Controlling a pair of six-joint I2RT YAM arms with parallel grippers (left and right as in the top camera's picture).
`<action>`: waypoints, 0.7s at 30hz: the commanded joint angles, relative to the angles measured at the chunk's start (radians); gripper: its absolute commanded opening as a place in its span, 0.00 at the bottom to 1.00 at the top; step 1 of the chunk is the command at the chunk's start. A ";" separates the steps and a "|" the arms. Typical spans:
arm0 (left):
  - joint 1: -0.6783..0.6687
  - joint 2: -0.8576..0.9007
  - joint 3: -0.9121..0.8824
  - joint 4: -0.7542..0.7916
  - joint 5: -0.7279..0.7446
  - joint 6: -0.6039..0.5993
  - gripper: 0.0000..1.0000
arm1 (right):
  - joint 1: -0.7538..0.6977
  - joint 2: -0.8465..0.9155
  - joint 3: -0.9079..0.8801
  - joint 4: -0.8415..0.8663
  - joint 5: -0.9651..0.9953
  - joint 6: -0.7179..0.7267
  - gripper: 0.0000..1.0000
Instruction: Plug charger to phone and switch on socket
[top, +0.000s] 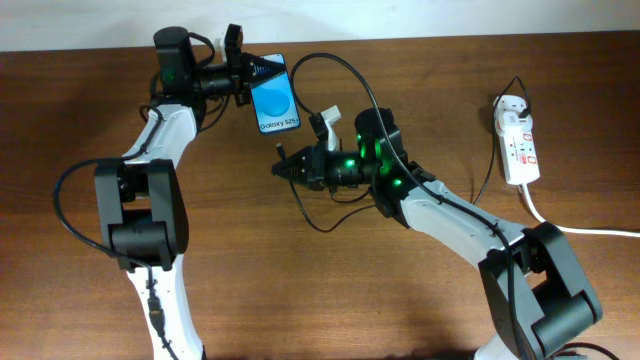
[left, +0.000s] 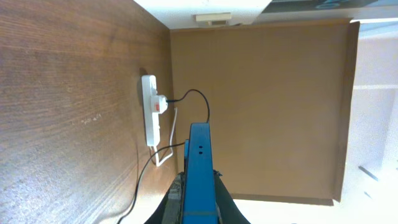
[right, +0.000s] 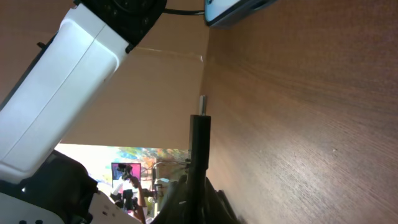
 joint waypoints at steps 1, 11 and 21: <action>0.006 -0.003 0.010 0.025 -0.027 -0.028 0.00 | 0.001 -0.004 0.005 0.007 0.030 -0.037 0.04; 0.006 -0.003 0.010 0.175 0.038 -0.205 0.00 | -0.036 -0.004 0.005 0.085 0.084 -0.032 0.04; -0.029 -0.003 0.010 0.176 0.006 -0.256 0.00 | -0.039 -0.004 0.005 0.097 0.099 -0.025 0.04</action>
